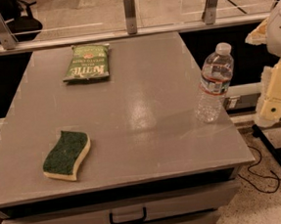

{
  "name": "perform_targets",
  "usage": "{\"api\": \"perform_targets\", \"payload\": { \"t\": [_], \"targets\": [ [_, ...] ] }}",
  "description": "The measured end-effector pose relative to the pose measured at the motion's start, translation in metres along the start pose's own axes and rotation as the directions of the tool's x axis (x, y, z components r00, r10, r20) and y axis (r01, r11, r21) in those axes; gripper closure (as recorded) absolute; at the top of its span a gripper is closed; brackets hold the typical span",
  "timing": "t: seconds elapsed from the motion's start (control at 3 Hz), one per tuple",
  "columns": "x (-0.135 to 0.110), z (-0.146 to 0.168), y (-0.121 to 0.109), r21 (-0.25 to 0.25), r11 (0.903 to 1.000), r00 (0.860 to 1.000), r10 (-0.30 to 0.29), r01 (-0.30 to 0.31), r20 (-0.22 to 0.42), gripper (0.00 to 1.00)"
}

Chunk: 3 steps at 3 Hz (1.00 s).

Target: Move water bottle near green jalapeno chip bag

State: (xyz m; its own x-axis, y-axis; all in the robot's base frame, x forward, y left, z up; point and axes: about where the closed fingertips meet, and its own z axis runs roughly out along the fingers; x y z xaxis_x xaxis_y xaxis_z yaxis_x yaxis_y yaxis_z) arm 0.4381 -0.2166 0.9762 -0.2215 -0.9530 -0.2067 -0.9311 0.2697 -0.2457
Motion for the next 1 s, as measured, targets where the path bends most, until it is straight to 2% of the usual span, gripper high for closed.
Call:
{"api": "perform_targets", "payload": {
  "t": [0.33, 0.67, 1.0],
  "targets": [
    [0.0, 0.0, 0.0, 0.002, 1.0, 1.0, 0.0, 0.0, 0.001, 0.0],
    [-0.002, 0.01, -0.016, -0.01, 0.9999, 0.995, 0.007, -0.006, 0.101, 0.0],
    [-0.011, 0.035, -0.039, -0.042, 0.9991, 0.965, 0.017, -0.006, 0.263, 0.0]
  ]
}}
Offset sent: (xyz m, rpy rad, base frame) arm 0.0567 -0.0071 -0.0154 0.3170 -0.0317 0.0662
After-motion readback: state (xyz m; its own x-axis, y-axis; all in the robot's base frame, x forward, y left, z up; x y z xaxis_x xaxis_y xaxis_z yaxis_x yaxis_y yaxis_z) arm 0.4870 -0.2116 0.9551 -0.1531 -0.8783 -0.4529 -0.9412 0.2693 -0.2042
